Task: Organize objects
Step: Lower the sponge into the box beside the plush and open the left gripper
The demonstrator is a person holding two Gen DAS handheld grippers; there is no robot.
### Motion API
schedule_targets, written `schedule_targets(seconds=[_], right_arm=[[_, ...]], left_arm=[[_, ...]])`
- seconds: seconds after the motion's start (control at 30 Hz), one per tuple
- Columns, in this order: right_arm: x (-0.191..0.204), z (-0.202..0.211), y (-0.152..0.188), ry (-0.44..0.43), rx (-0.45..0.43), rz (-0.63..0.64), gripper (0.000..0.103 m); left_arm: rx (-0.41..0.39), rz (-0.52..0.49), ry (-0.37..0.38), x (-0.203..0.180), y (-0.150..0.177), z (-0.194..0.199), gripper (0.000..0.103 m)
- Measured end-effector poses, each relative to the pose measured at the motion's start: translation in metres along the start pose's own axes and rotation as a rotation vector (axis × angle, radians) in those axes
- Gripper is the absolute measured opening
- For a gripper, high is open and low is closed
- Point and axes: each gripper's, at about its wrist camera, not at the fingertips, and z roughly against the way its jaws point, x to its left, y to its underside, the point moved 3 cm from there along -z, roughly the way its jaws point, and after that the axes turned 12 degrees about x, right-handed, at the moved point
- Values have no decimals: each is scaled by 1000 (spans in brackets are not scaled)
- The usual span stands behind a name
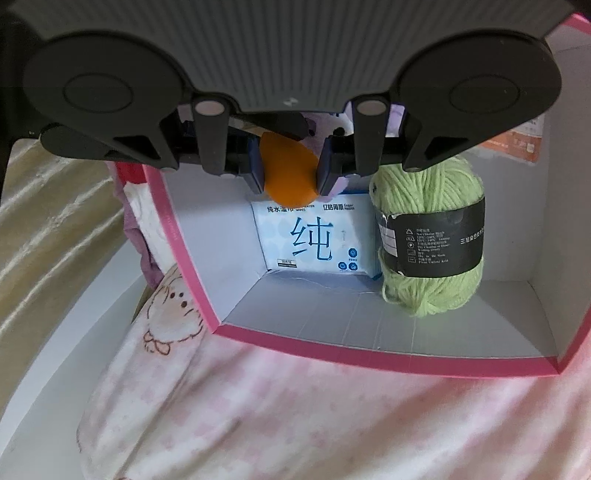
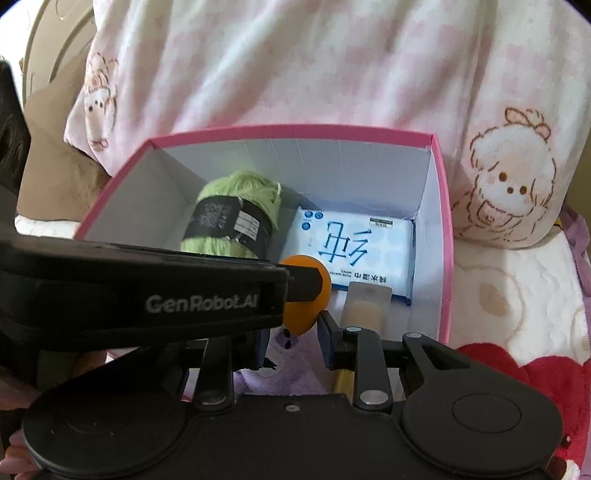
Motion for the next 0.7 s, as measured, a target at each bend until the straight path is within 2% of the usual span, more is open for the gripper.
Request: schedule_targets(seconds=[0.17,0.37,0.53,0.7], right_arm=[[4,-1,0,53,-15,36,30],[2,14,3,56,-37,40,34],[1,40,13,28,-62,31,37],[5,79,27,-7,-89,33,39]], left_arm=[[-1,17,7,3,-1,-1,38],[8,27,-1,3,-1,8,46],[6,35,-1,0,3,29,49],[18,-7,-46,-15,12,61,54]])
